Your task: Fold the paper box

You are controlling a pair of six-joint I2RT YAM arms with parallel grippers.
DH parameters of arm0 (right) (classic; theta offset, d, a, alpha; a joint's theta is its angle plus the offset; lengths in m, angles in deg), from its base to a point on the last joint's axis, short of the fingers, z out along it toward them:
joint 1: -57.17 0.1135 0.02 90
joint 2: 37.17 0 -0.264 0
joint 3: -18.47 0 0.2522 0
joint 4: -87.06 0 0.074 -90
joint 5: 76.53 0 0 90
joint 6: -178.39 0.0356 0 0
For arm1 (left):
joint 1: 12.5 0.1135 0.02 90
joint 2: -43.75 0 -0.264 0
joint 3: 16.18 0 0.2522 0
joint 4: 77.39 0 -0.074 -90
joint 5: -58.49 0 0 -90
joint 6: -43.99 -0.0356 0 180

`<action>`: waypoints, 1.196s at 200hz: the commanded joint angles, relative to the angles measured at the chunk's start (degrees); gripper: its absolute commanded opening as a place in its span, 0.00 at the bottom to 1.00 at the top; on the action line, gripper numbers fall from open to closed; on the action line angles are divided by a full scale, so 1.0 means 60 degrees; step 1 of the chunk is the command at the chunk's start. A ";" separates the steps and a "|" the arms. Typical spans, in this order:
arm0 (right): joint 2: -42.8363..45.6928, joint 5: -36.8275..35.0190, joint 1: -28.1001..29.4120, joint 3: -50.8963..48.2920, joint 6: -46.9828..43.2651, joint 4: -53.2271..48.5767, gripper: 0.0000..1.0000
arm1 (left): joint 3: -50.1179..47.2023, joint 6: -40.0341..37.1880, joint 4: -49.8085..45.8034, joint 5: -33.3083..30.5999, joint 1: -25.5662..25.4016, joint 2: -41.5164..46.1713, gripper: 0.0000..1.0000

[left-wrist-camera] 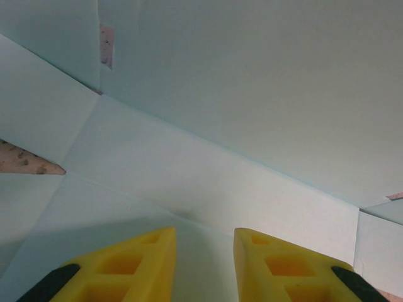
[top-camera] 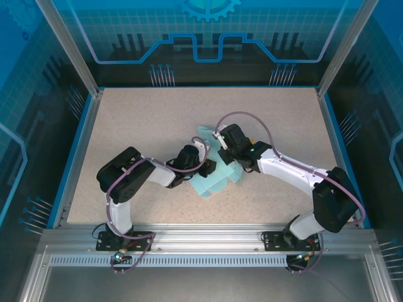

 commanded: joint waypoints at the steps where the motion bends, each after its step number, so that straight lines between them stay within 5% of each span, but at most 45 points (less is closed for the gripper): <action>1: -0.0276 -0.0137 0.0408 -0.0181 0.0267 0.0009 0.02 | -0.0260 0.0146 -0.0061 0.0126 -0.0132 -0.0285 0.32; 124: -0.0639 -0.2259 0.0654 0.0180 -0.1546 -0.0115 0.03 | -0.0510 0.0117 0.0119 -0.0111 -0.0125 0.0007 0.33; 239: -0.1659 -0.5145 0.1535 -0.0416 -0.3510 0.2130 0.02 | -0.0790 0.0502 0.0538 -0.0214 0.0062 0.0063 0.37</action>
